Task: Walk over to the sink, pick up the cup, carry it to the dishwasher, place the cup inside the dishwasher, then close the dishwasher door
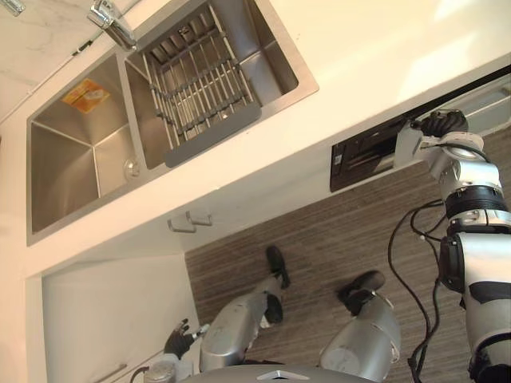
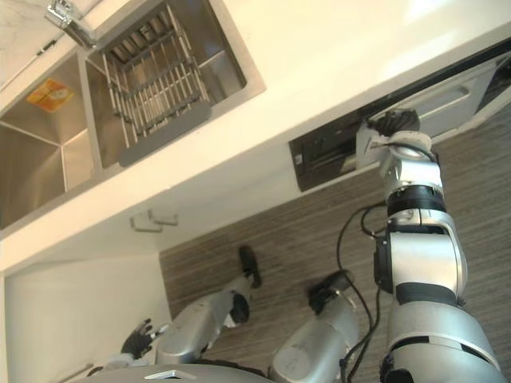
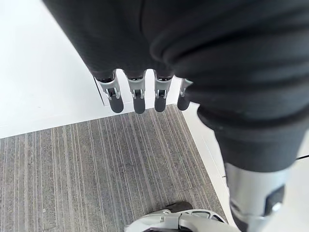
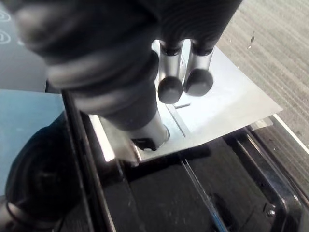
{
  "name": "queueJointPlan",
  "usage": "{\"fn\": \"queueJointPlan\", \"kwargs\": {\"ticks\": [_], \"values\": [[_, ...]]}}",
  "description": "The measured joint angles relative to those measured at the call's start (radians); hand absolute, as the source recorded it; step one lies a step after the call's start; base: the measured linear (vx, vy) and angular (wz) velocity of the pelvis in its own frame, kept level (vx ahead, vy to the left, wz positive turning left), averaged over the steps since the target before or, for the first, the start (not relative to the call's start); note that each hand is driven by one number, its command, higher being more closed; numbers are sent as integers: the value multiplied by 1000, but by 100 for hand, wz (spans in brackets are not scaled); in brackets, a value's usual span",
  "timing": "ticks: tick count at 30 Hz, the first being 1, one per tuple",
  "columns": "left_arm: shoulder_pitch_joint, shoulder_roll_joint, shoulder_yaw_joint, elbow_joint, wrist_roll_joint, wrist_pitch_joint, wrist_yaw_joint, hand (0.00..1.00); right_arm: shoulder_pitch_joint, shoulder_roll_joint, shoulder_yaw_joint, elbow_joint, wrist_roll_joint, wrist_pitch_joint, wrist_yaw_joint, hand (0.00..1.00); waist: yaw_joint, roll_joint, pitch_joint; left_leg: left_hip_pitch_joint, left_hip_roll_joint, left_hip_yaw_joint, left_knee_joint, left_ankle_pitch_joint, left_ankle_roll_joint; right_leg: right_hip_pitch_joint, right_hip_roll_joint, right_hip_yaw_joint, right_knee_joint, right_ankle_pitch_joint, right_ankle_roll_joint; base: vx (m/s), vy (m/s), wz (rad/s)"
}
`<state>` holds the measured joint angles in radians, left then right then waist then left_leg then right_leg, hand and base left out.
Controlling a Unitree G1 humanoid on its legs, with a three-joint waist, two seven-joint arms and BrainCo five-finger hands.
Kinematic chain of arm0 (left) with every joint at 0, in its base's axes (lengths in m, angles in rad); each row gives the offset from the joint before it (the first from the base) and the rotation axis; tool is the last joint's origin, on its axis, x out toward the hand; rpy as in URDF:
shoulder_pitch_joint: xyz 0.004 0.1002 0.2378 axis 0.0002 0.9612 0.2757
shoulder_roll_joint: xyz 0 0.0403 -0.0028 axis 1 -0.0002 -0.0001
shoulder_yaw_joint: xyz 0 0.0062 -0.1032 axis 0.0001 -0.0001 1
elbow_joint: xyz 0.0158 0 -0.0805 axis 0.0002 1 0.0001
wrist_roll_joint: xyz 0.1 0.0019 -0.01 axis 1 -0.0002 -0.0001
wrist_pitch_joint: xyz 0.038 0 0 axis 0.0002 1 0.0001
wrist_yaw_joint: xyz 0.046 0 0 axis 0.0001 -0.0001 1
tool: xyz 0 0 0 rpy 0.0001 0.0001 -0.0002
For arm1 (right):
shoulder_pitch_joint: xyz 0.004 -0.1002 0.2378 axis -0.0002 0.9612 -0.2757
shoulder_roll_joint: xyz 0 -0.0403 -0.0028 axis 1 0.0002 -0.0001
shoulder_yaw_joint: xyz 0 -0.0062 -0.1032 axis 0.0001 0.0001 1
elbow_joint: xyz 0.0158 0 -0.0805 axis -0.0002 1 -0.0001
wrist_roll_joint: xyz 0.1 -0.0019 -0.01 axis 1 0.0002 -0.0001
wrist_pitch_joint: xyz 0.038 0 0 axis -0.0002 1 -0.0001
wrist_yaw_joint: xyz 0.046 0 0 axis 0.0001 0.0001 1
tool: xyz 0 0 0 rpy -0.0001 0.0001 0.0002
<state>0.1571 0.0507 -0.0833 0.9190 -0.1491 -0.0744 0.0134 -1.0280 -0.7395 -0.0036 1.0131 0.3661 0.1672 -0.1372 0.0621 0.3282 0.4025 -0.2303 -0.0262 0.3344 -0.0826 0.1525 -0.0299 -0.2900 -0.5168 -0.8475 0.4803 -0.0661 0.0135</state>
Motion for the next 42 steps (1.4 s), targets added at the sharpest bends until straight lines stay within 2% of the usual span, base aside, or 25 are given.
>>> {"fn": "queueJointPlan", "kwargs": {"ticks": [2,5,8,11,13,14,16,18,19,21,24,26,28,30,32,33,34,35,36,37,38,39,42], "values": [[0,5,-1,-4,15,-10,-4,0,1,7,-17,0,0,-12,-28,0,-4,0,0,-5,4,-4,0,0,0,1,3,-9,0,-4,-2,24,-35,7],[0,9,-1,-6,15,-14,-6,0,16,20,-78,-13,11,-14,-27,0,-8,-1,1,-4,12,-1,1,3,2,5,14,-11,-10,-3,-2,28,-23,0],[0,10,3,-6,-14,-20,-27,0,147,56,-192,-142,70,-72,-22,0,-13,-4,3,14,33,31,6,13,10,30,44,-12,-41,3,2,85,-48,-10],[0,10,10,-6,-67,-37,-44,0,351,142,-295,-301,85,-146,-19,0,-29,-23,17,61,57,59,6,24,27,85,84,-10,-85,9,15,133,-79,-16],[0,12,49,-6,-89,-52,-41,0,502,235,-325,-390,81,-200,-27,0,-50,-56,40,98,75,86,6,10,40,119,123,9,-130,27,21,149,-85,-34],[0,14,55,-6,-95,-57,-40,0,541,256,-326,-399,81,-212,-28,0,-54,-67,43,106,79,93,6,8,40,124,131,14,-141,32,26,110,-68,-37],[-7,17,86,-5,-113,-62,-25,0,689,351,-356,-409,83,-242,-25,0,-74,-101,44,134,94,107,6,0,34,159,169,17,-188,51,34,170,-102,-27],[-9,17,93,-5,-114,-65,-6,0,797,410,-364,-406,78,-268,-15,0,-81,-122,37,163,101,111,6,-10,21,196,191,17,-222,59,43,191,-113,-16],[-9,15,121,-5,-114,-68,5,0,873,458,-362,-396,70,-281,-1,0,-87,-146,22,186,106,114,6,-17,11,225,205,17,-247,63,48,154,-86,-14],[-7,19,167,0,-112,-68,28,0,954,528,-364,-293,70,-304,50,0,-87,-197,-25,218,115,128,5,-27,-3,267,228,17,-292,70,57,128,-55,-12],[-8,20,208,35,-96,-78,45,0,1003,583,-392,-109,66,-343,130,0,-78,-246,-87,252,121,133,2,-42,-13,312,250,14,-333,76,65,80,-21,-4],[-9,14,242,68,-58,-77,48,0,1034,605,-436,-9,19,-332,198,0,-70,-260,-124,277,122,136,-3,-58,-11,337,254,14,-344,78,68,9,26,-4],[-9,14,248,88,-38,-72,48,0,1052,613,-468,24,9,-316,239,0,-68,-263,-141,293,117,136,-4,-67,-10,353,247,12,-340,75,72,-6,45,2],[-10,6,278,118,-11,-47,47,0,1096,618,-522,36,-21,-280,272,0,-68,-268,-163,317,102,131,-5,-90,-9,375,222,11,-299,59,78,-28,78,9],[-7,7,276,126,10,-16,46,0,1139,630,-559,34,-60,-254,288,0,-72,-278,-183,323,95,98,-5,-107,3,376,210,48,-256,55,62,-42,65,30],[-8,7,275,126,23,-4,45,0,1163,639,-560,34,-85,-246,289,0,-80,-279,-192,321,99,74,-5,-107,4,375,217,112,-236,69,42,-7,107,79],[-8,8,272,123,35,9,40,0,1188,661,-558,38,-109,-237,290,0,-91,-276,-200,321,113,38,-5,-105,2,375,247,223,-224,96,2,23,102,81],[-8,11,273,122,37,13,35,0,1202,675,-561,44,-109,-238,289,0,-94,-277,-204,320,123,16,-5,-102,0,374,265,282,-224,103,-11,21,54,86],[-8,20,273,124,39,21,25,0,1211,698,-555,56,-126,-240,289,0,-100,-279,-216,308,141,-24,-5,-91,-4,376,318,414,-267,62,-4,13,-61,78],[-8,52,278,123,47,24,18,0,1215,724,-545,63,-146,-240,289,0,-103,-340,-235,278,124,-56,-5,-79,-9,381,376,542,-347,9,-6,4,-108,77],[-9,75,280,123,49,24,13,0,1218,739,-540,64,-162,-241,290,0,-100,-379,-238,263,104,-65,-5,-74,-10,383,387,590,-372,-19,-8,13,-163,74],[-27,85,308,128,55,35,-1,0,1216,746,-529,64,-190,-239,289,0,-92,-409,-231,253,85,-77,-5,-59,-10,388,384,604,-398,-49,66,48,-118,60],[-24,51,378,132,55,41,-20,0,1225,745,-514,59,-220,-250,289,0,-81,-396,-233,277,82,-94,-5,-47,-10,420,383,585,-396,-66,69,38,-40,29]]}}
